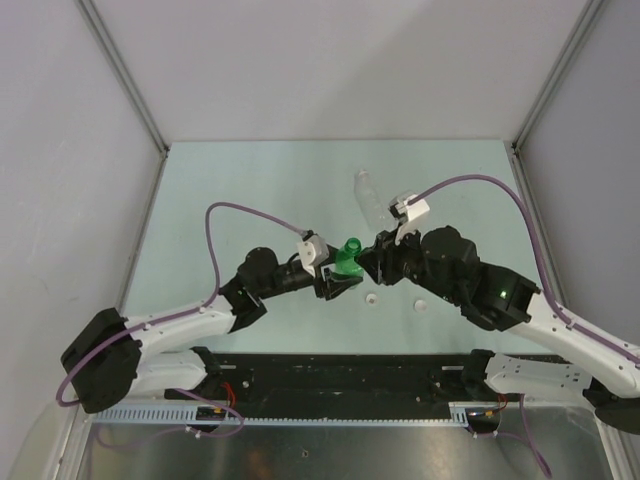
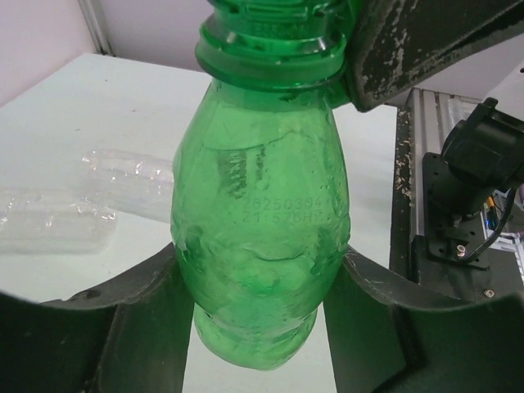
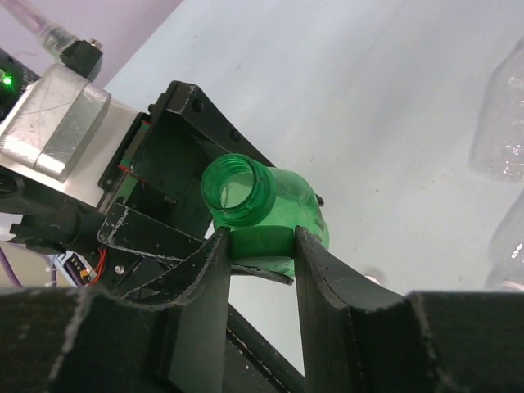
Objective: Screw on the bottle caps
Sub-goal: Screw the bottle cap onto the plastic bottle.
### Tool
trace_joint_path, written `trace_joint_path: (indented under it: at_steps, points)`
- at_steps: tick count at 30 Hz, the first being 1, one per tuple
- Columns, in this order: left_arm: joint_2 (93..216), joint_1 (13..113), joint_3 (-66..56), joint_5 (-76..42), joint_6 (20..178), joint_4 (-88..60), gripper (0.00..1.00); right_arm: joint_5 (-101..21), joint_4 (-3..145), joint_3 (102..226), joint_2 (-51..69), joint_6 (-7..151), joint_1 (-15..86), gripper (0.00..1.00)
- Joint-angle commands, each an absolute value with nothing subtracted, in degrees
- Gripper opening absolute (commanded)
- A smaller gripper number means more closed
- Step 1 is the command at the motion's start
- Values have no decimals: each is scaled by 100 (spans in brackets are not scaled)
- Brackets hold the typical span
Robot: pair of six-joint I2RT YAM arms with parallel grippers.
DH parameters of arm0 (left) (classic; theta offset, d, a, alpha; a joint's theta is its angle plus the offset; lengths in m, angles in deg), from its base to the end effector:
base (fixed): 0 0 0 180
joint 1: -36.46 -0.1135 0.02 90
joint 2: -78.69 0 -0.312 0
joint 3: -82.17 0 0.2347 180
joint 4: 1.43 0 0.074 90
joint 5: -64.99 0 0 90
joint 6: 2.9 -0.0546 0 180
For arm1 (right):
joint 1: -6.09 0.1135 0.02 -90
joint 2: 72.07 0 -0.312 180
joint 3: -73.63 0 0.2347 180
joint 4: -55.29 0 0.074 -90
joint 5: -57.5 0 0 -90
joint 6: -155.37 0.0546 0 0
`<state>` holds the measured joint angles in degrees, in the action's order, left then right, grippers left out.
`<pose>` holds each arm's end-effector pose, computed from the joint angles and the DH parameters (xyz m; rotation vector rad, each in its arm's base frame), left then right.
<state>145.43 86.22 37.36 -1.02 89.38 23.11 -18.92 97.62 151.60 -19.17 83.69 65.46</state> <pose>0.1370 -0.1962 0.3181 0.9604 1.3085 -1.0300 0.0955 0.1361 0.4241 -0.5151 1.8555 0.7082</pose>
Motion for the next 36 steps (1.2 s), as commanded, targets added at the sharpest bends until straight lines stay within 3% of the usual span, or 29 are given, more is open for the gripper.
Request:
trace_joint_path:
  at_steps: [1,29,36]
  points:
    - [14645,8777,3695,311,9038,2543,1,-2161,8907,15085,-2006,8228,6515,13]
    - [15004,9150,3641,480,9268,2535,0,-2039,7819,14740,-2091,8080,6362,14]
    - [14869,9176,3739,344,9286,2529,0,-2162,7902,14696,-2156,7994,6358,7]
